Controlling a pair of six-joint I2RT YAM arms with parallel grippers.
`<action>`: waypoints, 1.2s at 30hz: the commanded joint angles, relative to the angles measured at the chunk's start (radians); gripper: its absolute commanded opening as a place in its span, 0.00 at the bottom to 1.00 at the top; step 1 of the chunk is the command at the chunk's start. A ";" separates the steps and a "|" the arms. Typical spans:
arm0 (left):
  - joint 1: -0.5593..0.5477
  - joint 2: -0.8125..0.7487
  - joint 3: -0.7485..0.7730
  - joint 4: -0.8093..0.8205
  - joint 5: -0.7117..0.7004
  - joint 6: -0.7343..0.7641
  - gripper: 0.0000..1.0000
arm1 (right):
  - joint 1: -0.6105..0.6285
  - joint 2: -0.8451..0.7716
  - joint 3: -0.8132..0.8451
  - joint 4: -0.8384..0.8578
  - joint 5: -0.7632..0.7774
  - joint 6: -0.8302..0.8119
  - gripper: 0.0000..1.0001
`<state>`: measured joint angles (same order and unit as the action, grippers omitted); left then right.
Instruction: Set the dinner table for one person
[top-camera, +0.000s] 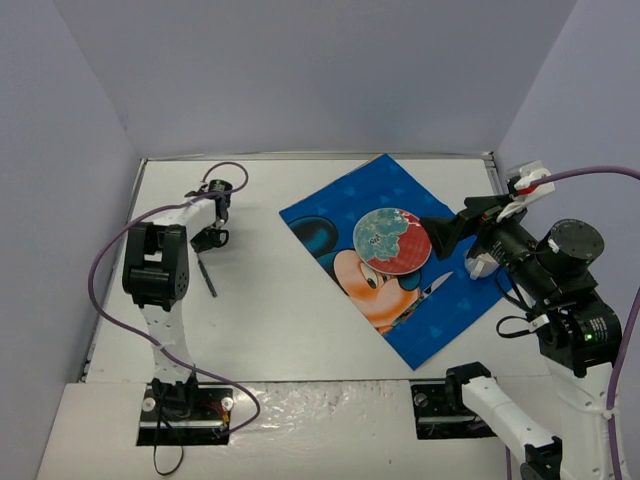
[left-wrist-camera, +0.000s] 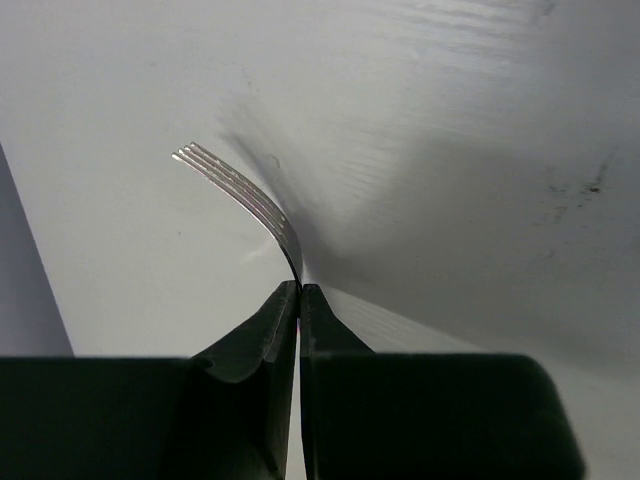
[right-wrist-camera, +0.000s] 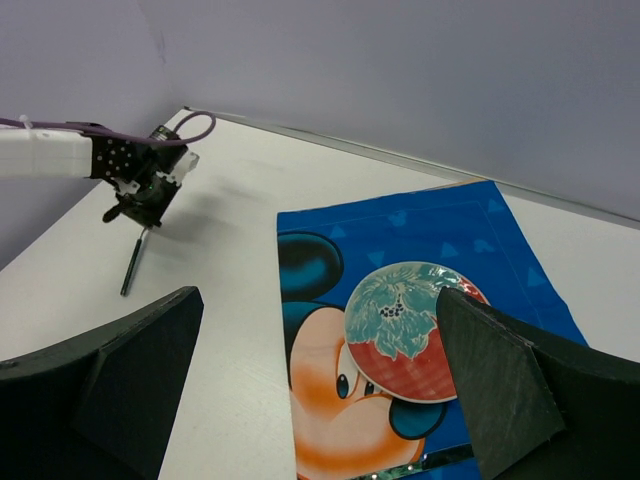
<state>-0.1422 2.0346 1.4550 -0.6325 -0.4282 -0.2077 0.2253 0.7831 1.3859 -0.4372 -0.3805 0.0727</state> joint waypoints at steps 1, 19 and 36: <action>-0.072 0.032 0.092 -0.136 -0.180 0.046 0.00 | 0.009 -0.003 -0.003 0.078 0.005 -0.014 1.00; -0.327 0.237 0.334 -0.377 -0.335 -0.033 0.30 | 0.008 -0.044 -0.033 0.074 0.003 -0.002 1.00; -0.167 -0.379 -0.134 0.013 0.208 -0.190 0.49 | 0.009 -0.067 -0.034 0.064 0.006 0.004 1.00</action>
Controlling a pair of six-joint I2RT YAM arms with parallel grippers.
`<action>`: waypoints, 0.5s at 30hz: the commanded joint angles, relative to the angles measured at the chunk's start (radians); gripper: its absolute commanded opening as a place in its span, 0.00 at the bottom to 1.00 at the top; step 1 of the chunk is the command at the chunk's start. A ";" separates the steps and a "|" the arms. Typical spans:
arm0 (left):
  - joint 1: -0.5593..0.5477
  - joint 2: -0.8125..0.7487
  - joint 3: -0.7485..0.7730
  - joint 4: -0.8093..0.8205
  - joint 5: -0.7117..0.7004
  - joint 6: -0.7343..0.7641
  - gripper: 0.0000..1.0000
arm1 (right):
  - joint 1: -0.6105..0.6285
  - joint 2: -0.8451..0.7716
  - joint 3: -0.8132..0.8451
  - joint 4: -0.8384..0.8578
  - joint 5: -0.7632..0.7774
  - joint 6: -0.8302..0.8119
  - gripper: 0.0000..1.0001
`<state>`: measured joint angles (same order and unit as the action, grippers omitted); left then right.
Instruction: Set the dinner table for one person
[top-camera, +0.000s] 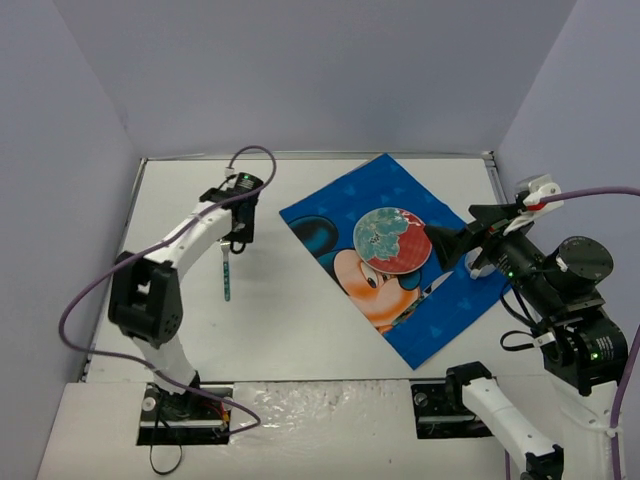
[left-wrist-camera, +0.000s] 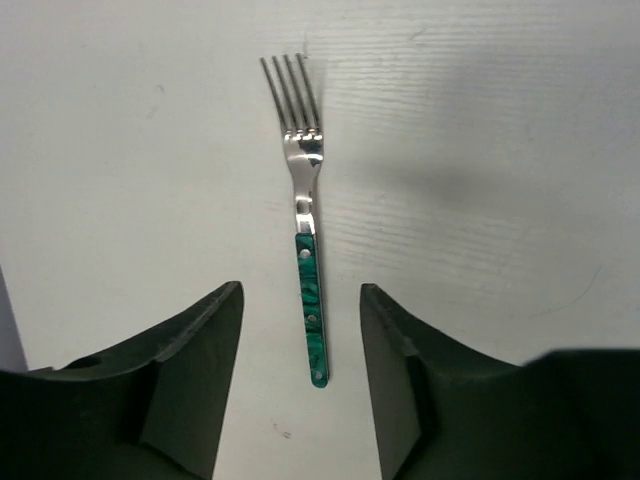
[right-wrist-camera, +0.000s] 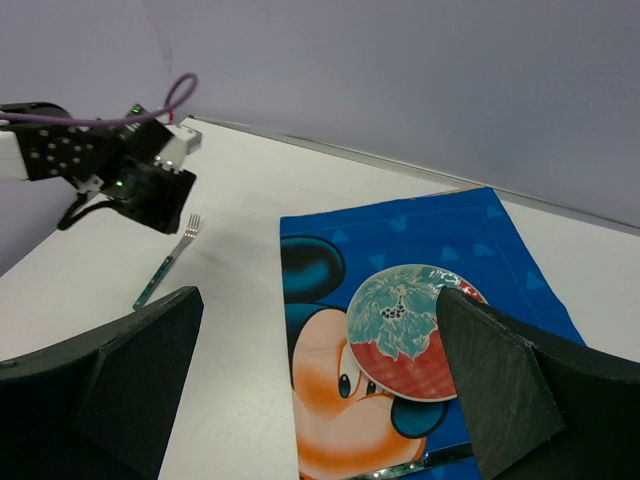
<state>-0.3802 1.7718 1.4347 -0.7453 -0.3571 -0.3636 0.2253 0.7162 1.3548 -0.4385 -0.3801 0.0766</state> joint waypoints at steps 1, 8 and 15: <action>0.082 -0.124 -0.134 0.131 0.147 -0.032 0.50 | 0.009 0.000 -0.005 0.066 0.006 0.000 1.00; 0.176 -0.154 -0.329 0.299 0.289 -0.054 0.50 | 0.009 0.010 -0.005 0.066 0.006 -0.006 1.00; 0.188 -0.113 -0.364 0.367 0.307 -0.052 0.45 | 0.009 0.011 -0.008 0.066 0.009 -0.002 1.00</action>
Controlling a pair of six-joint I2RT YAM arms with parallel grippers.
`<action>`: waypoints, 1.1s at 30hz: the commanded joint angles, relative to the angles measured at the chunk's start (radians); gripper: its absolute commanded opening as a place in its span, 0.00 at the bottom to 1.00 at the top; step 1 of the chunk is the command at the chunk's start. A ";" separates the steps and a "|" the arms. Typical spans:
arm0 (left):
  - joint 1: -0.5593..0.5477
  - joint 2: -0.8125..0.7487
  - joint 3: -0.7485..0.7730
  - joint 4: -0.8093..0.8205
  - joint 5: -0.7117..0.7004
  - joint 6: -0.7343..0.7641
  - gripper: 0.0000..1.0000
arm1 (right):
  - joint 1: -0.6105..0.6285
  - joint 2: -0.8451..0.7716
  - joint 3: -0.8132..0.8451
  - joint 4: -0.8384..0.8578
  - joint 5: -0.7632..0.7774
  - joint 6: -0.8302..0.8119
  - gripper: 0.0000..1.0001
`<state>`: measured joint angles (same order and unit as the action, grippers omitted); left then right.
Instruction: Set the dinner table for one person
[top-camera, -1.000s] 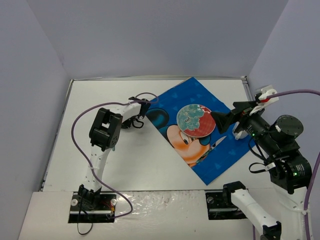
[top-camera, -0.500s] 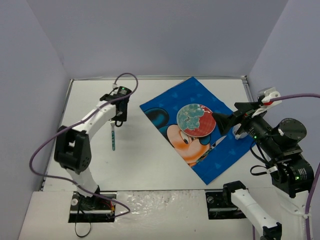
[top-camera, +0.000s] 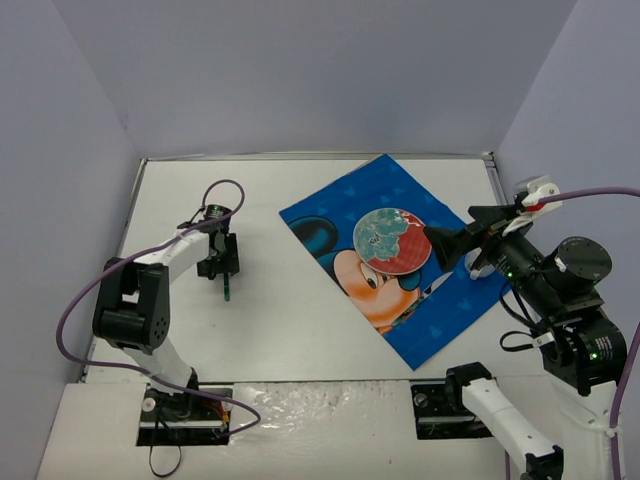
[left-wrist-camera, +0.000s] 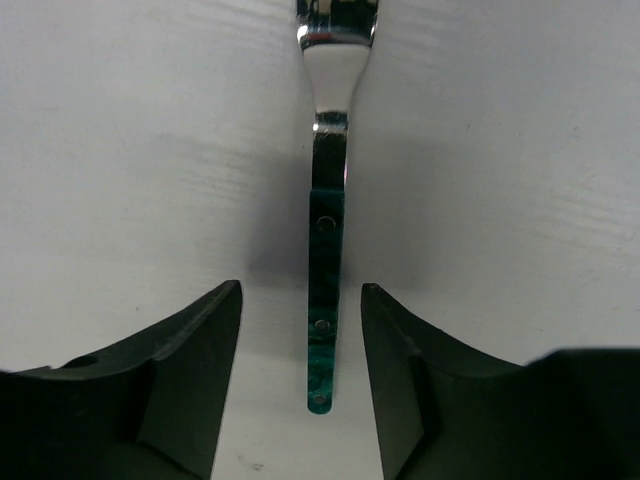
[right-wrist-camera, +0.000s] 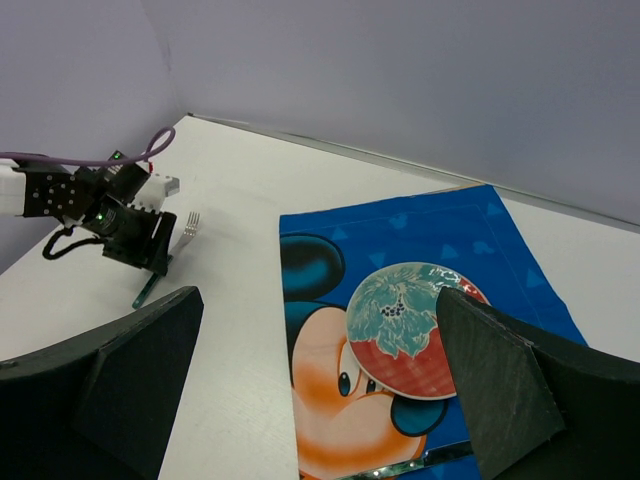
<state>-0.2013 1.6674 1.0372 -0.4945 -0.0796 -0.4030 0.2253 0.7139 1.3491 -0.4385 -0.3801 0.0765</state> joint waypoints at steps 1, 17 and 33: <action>0.010 0.001 0.028 0.127 0.029 -0.013 0.43 | 0.009 0.013 -0.002 0.066 0.010 0.000 1.00; 0.005 0.081 -0.011 0.197 0.043 -0.040 0.02 | 0.009 0.010 -0.006 0.066 0.030 0.006 1.00; -0.181 0.237 0.658 -0.035 0.055 0.278 0.00 | 0.009 0.013 0.012 0.056 0.041 0.005 1.00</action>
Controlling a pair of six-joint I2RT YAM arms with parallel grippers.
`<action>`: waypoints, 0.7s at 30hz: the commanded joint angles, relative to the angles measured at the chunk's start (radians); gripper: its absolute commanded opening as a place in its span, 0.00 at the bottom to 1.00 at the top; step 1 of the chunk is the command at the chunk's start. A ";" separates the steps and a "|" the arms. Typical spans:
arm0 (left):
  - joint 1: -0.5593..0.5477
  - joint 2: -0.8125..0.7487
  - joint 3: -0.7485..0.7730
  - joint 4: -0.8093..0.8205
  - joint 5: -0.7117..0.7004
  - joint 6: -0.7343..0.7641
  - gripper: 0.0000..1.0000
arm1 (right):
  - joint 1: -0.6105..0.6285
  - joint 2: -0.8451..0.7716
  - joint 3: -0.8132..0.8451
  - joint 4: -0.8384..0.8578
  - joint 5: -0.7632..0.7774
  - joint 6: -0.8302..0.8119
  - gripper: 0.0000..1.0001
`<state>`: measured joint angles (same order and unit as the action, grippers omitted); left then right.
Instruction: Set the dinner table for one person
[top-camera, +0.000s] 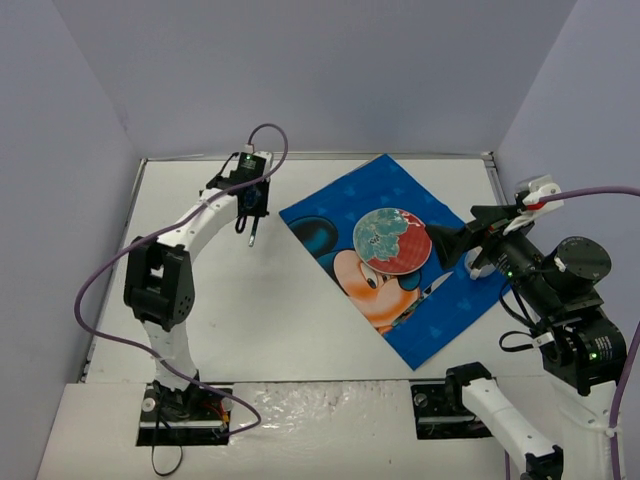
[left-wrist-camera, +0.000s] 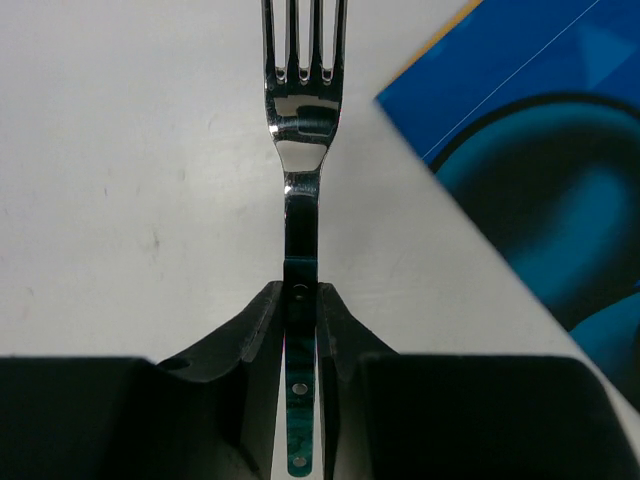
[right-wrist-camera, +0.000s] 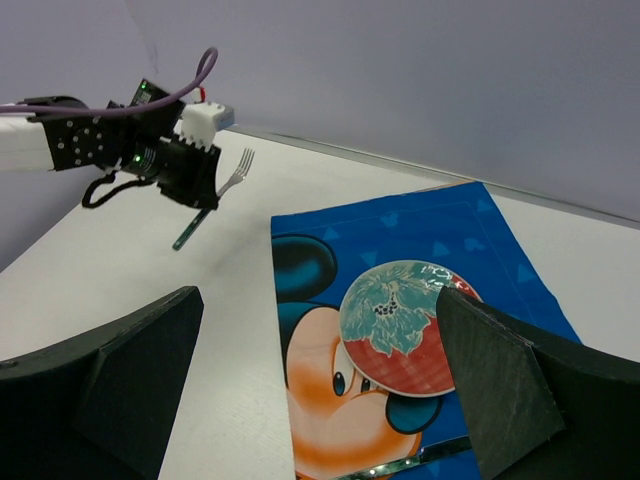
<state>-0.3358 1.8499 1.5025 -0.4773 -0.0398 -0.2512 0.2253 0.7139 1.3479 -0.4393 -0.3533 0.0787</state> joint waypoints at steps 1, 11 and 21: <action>-0.061 0.092 0.249 -0.063 0.024 0.144 0.00 | 0.009 0.015 0.015 0.055 0.015 0.001 1.00; -0.151 0.391 0.677 -0.102 0.116 0.297 0.00 | 0.009 0.035 0.032 0.017 -0.006 -0.002 1.00; -0.234 0.608 0.926 -0.119 0.212 0.377 0.00 | 0.011 0.036 0.042 -0.017 -0.047 0.034 1.00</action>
<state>-0.5364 2.4537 2.3076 -0.6128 0.1196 0.0692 0.2256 0.7257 1.3516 -0.4955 -0.3585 0.0897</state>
